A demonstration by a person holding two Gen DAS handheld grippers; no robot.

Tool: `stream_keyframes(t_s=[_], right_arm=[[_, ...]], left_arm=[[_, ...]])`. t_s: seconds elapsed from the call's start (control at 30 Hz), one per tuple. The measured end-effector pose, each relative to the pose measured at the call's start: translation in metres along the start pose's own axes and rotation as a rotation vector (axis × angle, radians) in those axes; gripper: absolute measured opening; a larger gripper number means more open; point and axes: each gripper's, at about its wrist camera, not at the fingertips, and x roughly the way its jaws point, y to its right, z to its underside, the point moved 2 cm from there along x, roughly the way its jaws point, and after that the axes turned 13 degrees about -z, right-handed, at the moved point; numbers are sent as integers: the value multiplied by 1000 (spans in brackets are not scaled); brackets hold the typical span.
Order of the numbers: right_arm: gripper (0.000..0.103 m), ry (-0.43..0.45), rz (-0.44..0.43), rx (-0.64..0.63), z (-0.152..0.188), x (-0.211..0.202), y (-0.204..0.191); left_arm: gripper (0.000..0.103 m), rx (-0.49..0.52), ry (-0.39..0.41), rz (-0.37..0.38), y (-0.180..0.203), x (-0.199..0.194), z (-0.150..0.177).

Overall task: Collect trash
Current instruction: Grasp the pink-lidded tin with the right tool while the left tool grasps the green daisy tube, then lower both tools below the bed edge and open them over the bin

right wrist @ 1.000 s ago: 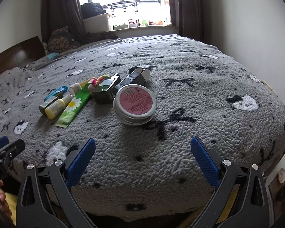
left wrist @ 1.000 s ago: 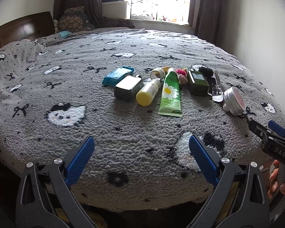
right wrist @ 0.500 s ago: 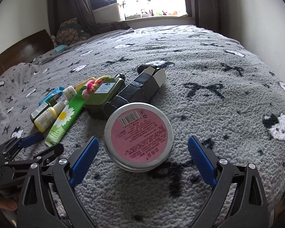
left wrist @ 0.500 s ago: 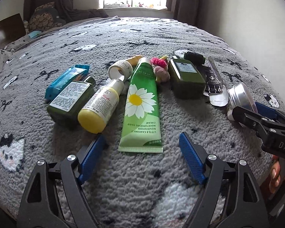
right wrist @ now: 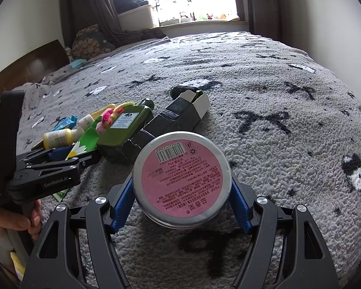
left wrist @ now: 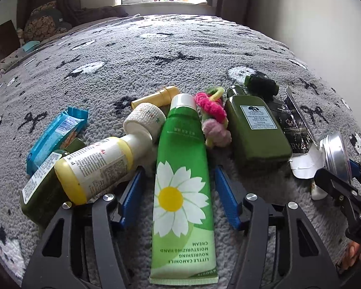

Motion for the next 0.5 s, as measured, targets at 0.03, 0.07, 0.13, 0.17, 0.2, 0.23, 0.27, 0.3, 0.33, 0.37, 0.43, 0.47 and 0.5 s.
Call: stream_keyframes(t_s=[0.03, 0.07, 0.13, 0.17, 0.2, 0.23, 0.27, 0.3, 0.33, 0.37, 0.43, 0.47, 0.5], right_arm=[[71, 2, 4, -3, 0, -1, 0], [71, 5, 10, -9, -1, -2, -2], [71, 7, 17, -23, -1, -4, -5], [71, 3, 21, -26, 0, -6, -7], [71, 0, 25, -27, 1, -8, -8], [71, 0, 28, -30, 2, -10, -10], [71, 0, 33, -37, 3, -12, -12], [71, 1, 38, -46, 4, -15, -14], [71, 2, 43, -57, 6, -19, -17], [71, 3, 45, -66, 8, -22, -19], [71, 4, 41, -79, 14, -29, -24], [71, 4, 39, -83, 17, -32, -27], [71, 4, 36, -88, 21, -36, -30]], left_arm=[[48, 5, -2, -10, 1, 1, -1], [42, 10, -1, -13, 1, 1, -1], [40, 25, 3, -14, 1, -2, 3], [39, 34, 4, -14, 2, -4, 5], [39, 40, 5, -13, 2, -6, 8], [39, 42, 5, -12, 2, -10, 12], [39, 43, 3, -9, 1, -13, 15], [39, 42, 0, -5, -1, -18, 20], [39, 41, -3, 0, -2, -23, 25], [39, 40, -4, 4, -3, -28, 31], [39, 41, -2, 6, -4, -39, 44], [39, 42, 1, 5, -5, -45, 51], [39, 42, 6, 3, -6, -52, 58]])
